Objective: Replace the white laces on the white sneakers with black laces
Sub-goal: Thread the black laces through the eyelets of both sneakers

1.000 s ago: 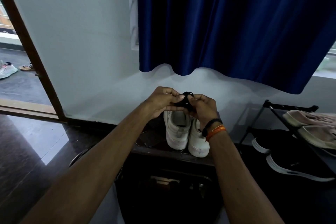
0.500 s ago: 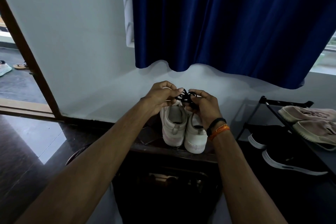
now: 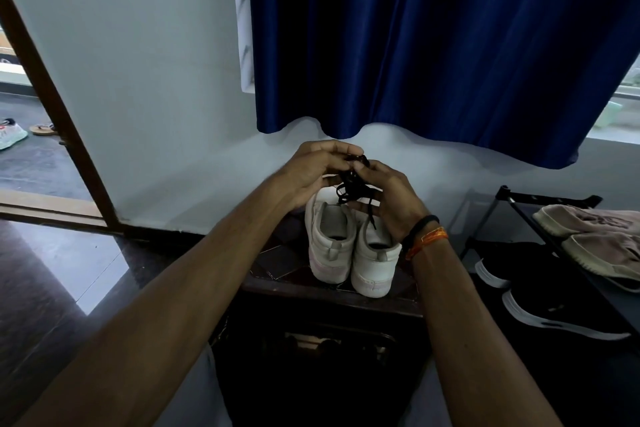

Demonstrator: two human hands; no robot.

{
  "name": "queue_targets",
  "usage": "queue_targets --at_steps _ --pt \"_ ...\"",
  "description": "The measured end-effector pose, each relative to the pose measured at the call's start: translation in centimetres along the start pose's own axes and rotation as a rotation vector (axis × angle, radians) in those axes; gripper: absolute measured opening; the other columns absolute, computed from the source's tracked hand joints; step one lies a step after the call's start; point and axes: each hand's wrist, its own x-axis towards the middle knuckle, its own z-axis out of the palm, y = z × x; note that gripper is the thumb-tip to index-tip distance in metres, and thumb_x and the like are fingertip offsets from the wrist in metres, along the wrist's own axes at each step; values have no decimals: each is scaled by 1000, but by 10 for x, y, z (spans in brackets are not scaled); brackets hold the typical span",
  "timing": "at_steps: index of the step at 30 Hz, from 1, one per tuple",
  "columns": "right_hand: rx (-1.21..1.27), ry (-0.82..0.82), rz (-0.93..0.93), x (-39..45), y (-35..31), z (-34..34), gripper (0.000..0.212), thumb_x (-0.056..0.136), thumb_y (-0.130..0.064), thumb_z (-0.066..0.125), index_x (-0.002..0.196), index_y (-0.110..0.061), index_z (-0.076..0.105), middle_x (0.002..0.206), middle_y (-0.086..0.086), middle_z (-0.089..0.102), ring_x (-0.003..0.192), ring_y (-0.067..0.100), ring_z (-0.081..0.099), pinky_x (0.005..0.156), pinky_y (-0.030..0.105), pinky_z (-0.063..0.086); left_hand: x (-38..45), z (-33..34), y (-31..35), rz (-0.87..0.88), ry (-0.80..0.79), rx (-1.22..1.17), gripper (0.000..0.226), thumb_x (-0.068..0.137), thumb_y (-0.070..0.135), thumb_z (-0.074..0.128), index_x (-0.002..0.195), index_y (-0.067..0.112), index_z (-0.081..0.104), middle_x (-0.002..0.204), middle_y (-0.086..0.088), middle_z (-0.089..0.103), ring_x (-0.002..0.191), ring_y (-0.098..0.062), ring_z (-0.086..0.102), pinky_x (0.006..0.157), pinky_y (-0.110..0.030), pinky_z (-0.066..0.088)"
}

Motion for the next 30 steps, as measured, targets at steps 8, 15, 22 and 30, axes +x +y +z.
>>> queue_targets --at_steps 8,15,22,30 --pt "-49 -47 33 -1 -6 -6 31 95 -28 68 125 -17 65 111 7 76 99 21 72 72 28 57 13 5 5 55 105 125 20 93 -1 62 106 6 75 94 -5 74 83 -13 70 71 -24 55" --pt "-52 97 2 -3 -4 -18 18 93 8 61 109 11 68 87 21 72 67 16 69 54 18 53 26 8 4 11 287 -8 12 104 10 51 103 6 62 84 -9 70 61 -15 65 61 -29 57" --pt "40 496 -51 2 -2 -42 20 97 -4 55 100 -6 74 77 6 71 46 8 43 38 17 34 31 -5 2 -121 416 -275 38 106 25 44 72 12 57 79 -5 66 81 -20 64 81 -35 55" --pt "323 573 -166 1 -9 -46 17 97 -10 55 95 -9 72 73 1 58 45 7 36 38 18 28 25 -3 -10 -230 321 -221 27 106 20 49 88 5 63 68 -3 52 48 -7 41 48 -19 40"
